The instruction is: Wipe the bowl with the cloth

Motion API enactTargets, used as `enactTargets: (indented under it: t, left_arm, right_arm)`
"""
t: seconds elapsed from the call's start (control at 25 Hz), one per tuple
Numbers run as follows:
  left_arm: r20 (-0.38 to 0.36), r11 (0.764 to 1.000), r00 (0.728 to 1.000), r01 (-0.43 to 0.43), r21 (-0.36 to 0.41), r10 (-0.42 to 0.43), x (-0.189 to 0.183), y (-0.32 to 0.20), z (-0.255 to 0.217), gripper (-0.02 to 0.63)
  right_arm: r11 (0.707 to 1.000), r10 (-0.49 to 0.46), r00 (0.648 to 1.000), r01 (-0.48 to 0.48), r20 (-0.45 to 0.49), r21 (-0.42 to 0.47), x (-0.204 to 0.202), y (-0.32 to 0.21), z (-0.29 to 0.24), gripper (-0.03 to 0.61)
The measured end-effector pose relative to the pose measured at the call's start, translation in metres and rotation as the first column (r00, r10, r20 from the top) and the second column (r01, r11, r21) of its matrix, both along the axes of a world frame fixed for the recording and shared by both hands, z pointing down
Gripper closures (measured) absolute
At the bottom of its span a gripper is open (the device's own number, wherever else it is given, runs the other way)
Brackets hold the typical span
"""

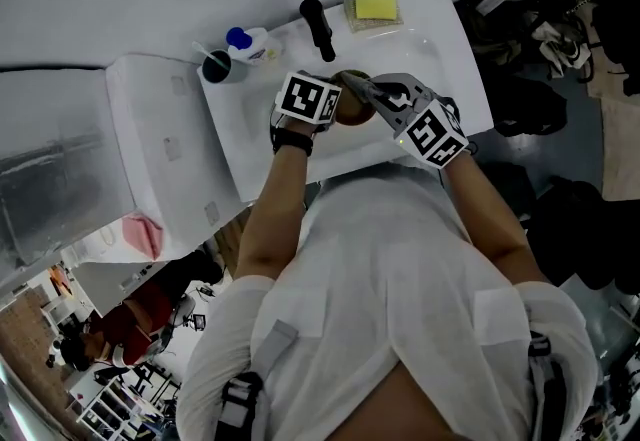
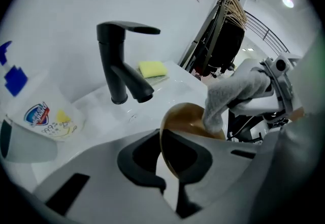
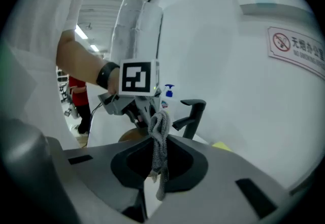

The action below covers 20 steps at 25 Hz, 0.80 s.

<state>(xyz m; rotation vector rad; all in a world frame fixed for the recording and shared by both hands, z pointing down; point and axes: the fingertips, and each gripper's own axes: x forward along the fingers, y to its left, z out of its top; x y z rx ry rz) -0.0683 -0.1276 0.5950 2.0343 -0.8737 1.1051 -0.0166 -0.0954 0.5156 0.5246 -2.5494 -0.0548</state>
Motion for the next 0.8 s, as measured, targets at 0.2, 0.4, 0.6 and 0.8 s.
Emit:
enactTargets:
  t: [0.2, 0.4, 0.6, 0.8]
  left_arm:
    - [-0.008, 0.999, 1.000, -0.009, -0.036, 0.009, -0.001, 0.004, 0.000, 0.595]
    - [0.005, 0.998, 0.999, -0.032, -0.050, 0.032, 0.000, 0.006, -0.002, 0.595]
    - [-0.023, 0.997, 0.998, -0.056, -0.046, 0.055, 0.013, 0.009, -0.007, 0.595]
    - [0.009, 0.997, 0.997, -0.072, -0.018, 0.072, 0.011, 0.006, -0.012, 0.597]
  right_arm:
    - [0.948, -0.249, 0.916, 0.297, -0.315, 0.117, -0.017, 0.025, 0.030, 0.532]
    - [0.866, -0.419, 0.776, 0.498, -0.472, 0.050, -0.030, 0.052, 0.053, 0.532]
    - [0.895, -0.426, 0.814, 0.443, -0.395, -0.054, -0.052, 0.057, 0.054, 0.532]
    - [0.898, -0.436, 0.832, 0.427, -0.342, -0.104, -0.058, 0.056, 0.047, 0.532]
